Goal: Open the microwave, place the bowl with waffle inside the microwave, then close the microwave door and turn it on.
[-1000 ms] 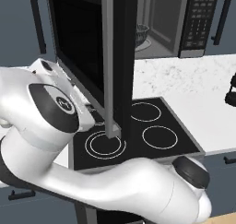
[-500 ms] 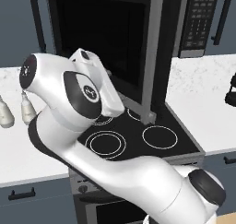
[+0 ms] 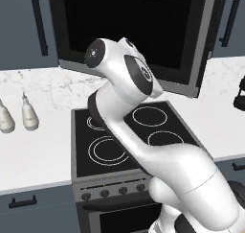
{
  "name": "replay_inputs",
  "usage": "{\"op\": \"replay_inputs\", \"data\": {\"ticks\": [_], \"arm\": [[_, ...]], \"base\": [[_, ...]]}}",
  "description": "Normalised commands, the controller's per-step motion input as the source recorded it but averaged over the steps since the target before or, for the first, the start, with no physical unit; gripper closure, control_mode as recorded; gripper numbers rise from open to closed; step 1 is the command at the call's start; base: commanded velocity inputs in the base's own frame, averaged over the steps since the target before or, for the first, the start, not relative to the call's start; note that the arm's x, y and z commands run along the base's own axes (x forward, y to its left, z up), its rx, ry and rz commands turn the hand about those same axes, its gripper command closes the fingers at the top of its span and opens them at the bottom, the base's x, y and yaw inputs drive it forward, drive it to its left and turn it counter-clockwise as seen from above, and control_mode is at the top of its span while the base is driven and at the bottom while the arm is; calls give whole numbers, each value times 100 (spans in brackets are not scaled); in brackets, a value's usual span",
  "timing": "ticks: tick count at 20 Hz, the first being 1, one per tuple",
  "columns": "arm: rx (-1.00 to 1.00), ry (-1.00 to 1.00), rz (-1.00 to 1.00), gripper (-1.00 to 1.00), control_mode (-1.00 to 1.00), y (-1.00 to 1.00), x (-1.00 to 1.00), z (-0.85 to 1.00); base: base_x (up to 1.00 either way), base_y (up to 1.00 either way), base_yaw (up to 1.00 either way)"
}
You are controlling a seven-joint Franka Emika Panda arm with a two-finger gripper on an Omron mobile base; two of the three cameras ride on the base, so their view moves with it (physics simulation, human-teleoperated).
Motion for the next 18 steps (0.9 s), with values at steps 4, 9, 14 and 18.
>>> {"op": "replay_inputs", "data": {"ticks": [4, 9, 14, 18], "arm": [[6, 0, 10, -100, -100, -94, 86, 22], [8, 0, 13, -100, -100, -61, 58, 3], [7, 0, 15, -100, -100, -28, 58, 1], [7, 1, 14, -100, -100, -11, 43, 0]], "base": [[0, 0, 0], [0, 0, 0], [0, 0, 0], [0, 0, 0]]}}
